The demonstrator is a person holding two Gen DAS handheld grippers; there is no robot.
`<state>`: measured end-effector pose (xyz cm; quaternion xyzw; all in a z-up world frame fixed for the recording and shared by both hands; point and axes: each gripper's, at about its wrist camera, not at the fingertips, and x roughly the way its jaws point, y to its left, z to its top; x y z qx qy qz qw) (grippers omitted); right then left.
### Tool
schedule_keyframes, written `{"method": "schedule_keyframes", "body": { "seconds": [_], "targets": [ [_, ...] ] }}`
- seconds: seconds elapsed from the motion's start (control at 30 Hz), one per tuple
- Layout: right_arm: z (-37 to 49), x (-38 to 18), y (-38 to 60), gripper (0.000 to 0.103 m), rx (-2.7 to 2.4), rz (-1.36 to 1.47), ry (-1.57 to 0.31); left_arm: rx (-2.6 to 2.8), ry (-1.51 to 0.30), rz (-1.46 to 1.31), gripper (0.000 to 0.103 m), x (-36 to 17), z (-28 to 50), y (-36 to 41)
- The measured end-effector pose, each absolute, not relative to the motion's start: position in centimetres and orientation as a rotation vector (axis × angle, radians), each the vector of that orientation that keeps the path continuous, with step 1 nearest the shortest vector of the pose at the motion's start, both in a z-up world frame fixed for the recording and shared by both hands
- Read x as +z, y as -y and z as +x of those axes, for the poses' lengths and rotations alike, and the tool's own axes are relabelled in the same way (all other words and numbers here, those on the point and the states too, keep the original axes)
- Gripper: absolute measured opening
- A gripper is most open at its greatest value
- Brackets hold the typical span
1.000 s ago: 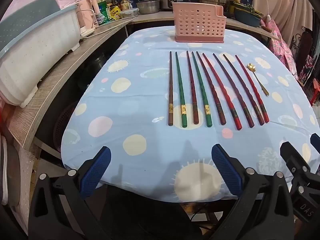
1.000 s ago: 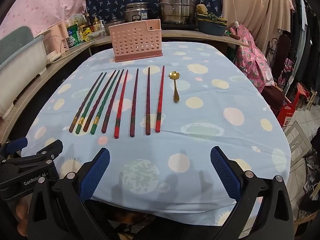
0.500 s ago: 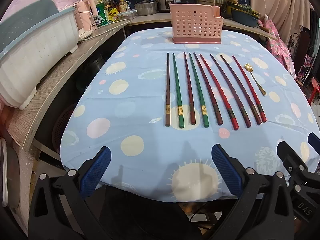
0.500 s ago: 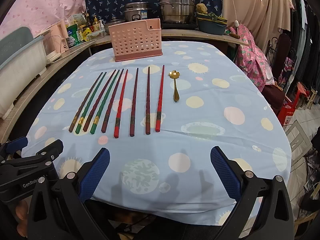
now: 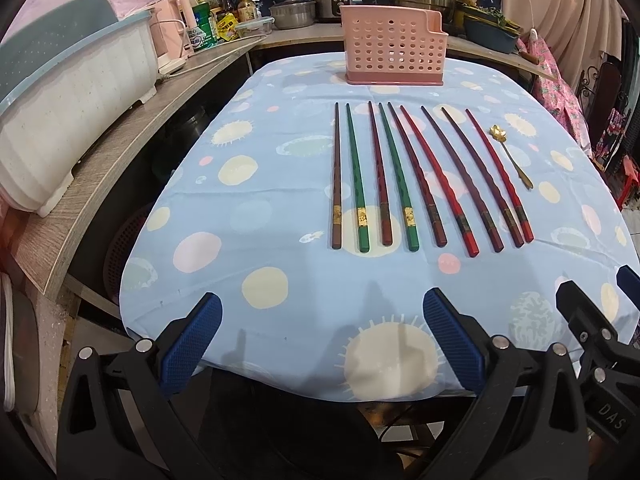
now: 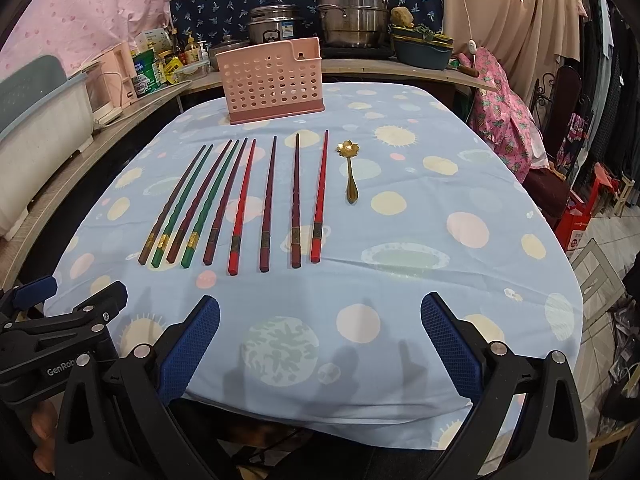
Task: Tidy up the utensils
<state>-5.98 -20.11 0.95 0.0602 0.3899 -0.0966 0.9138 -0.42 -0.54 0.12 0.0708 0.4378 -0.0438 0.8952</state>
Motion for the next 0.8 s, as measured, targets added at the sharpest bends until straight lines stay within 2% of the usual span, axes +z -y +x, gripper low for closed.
{"method": "schedule_keyframes", "body": {
  "seconds": [0.8],
  "targets": [
    [-5.98, 0.95, 20.03, 0.096, -0.199, 0.127, -0.803, -0.095, -0.913, 0.149, 0.096, 0.02, -0.53, 0.58]
  ]
}}
